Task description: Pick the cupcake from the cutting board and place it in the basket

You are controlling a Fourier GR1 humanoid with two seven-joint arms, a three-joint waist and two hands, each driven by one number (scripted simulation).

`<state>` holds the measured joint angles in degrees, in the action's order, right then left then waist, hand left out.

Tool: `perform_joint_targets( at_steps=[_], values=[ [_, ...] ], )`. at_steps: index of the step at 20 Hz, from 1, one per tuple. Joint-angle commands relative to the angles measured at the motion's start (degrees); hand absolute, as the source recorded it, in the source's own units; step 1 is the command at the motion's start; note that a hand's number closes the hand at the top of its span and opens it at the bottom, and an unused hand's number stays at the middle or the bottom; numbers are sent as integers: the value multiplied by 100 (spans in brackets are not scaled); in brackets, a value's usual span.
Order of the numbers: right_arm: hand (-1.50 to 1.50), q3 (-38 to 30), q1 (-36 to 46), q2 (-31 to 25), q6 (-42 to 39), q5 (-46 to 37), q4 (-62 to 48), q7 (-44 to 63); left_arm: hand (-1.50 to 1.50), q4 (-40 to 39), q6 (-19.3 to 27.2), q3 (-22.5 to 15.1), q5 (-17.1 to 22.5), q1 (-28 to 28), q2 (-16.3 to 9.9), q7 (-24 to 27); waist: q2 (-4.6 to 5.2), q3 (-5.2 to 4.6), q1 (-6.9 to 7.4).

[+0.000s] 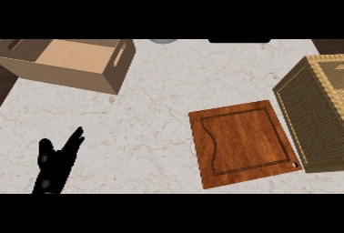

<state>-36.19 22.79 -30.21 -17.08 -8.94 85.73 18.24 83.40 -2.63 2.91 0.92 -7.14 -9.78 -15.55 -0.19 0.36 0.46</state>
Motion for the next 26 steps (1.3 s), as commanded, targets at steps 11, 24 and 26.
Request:
perform_joint_targets(
  at_steps=[11,24,26],
  values=[
    [-150,287,-549,-885,730,-1390,-1970,-2307,0,156,-269,114,115,-227,-111,-183,29,-32,9],
    [-150,-871,-183,-1832,322,-232,-3227,-2529,0,-308,10,156,-145,113,122,-27,21,-35,-67],
    [-150,-933,-13,-2060,505,-312,-3778,-2615,0,-522,81,12,-294,274,248,13,40,-33,-43]
  ],
)
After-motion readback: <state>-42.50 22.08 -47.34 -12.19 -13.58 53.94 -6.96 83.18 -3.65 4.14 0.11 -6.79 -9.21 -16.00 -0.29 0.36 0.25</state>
